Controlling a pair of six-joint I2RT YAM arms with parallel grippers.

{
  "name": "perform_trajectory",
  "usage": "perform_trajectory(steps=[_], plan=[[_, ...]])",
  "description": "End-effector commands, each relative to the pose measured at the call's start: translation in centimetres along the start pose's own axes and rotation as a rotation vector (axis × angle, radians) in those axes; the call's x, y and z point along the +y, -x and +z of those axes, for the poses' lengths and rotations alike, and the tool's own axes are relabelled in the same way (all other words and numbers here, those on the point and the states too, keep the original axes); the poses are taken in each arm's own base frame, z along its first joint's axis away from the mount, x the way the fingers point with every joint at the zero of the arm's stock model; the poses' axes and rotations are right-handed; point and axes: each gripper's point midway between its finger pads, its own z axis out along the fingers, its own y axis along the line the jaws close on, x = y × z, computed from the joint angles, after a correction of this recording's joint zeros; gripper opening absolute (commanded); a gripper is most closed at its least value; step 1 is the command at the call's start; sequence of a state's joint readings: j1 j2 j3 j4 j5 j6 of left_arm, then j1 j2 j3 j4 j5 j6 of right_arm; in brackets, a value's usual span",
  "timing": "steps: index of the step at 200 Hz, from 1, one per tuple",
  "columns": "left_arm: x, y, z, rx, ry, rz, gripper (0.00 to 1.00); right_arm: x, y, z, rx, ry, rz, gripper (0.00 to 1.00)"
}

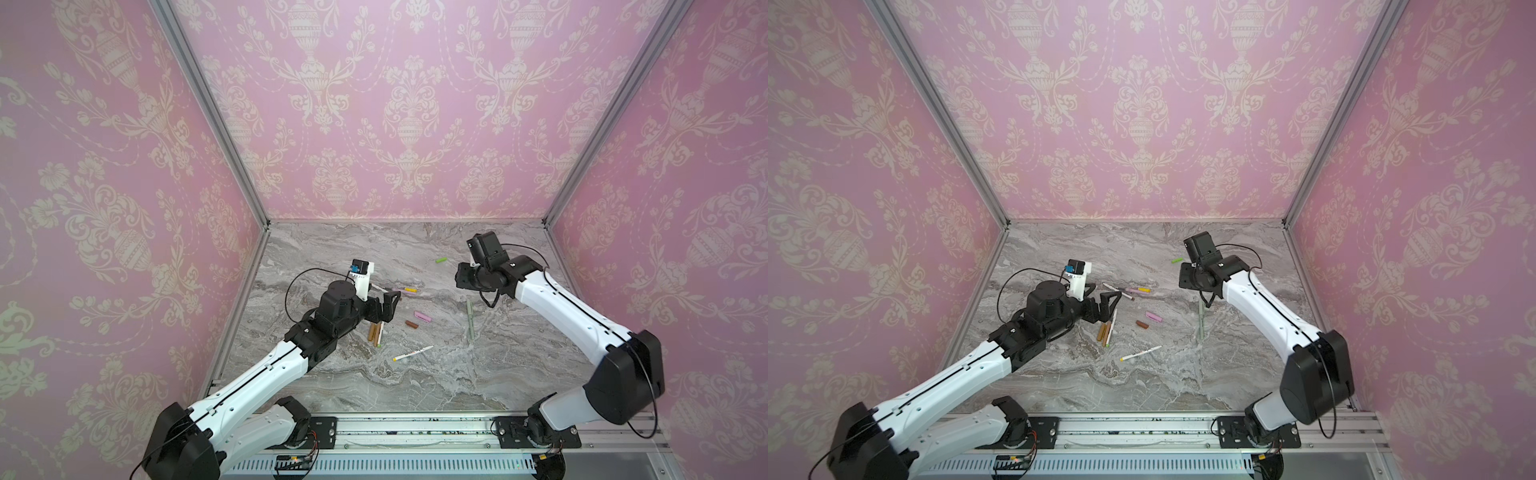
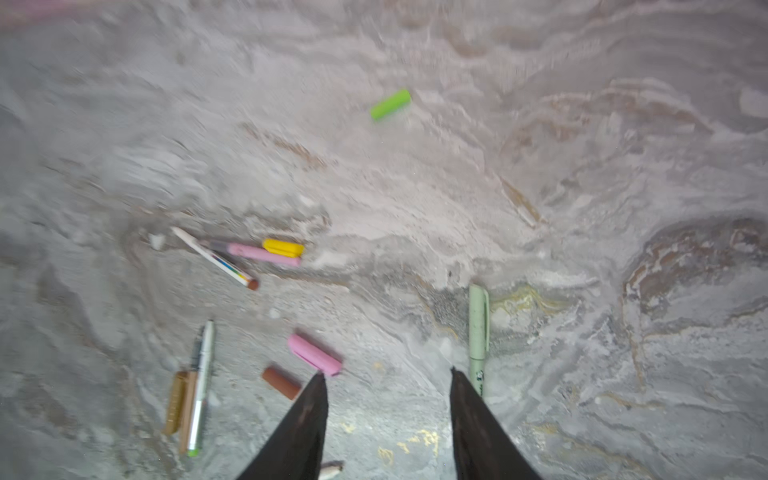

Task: Insert the pens into the pen caps
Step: 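Lower the capped light-green pen onto the table with the right gripper and release, then move the right gripper over the white marker with the green tip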

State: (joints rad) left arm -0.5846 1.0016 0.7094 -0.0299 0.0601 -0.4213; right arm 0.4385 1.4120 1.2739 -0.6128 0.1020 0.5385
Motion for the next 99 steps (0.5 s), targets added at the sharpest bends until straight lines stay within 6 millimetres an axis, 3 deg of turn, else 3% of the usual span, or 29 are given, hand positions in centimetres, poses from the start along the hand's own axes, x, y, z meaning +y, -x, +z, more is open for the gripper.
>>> perform_trajectory(steps=[1,25,49,82,99], plan=[[2.6,1.4,-2.0,0.022,0.129,-0.194,0.99,1.0,0.7,-1.5,-0.055,0.032,0.084,0.48],[4.2,1.0,-3.3,0.075,0.203,-0.288,0.99,0.8,-0.7,-2.2,0.026,-0.058,0.06,0.47],[5.8,-0.3,-3.8,0.183,0.298,-0.274,0.99,3.7,-3.3,-1.6,0.091,-0.078,-0.037,0.46],[8.0,-5.5,-2.8,0.37,0.332,-0.236,0.98,8.2,-8.6,1.9,0.154,-0.099,-0.168,0.45],[9.2,-7.6,-3.6,0.449,0.374,-0.272,0.96,10.8,-11.9,4.2,0.238,-0.078,-0.19,0.46]])
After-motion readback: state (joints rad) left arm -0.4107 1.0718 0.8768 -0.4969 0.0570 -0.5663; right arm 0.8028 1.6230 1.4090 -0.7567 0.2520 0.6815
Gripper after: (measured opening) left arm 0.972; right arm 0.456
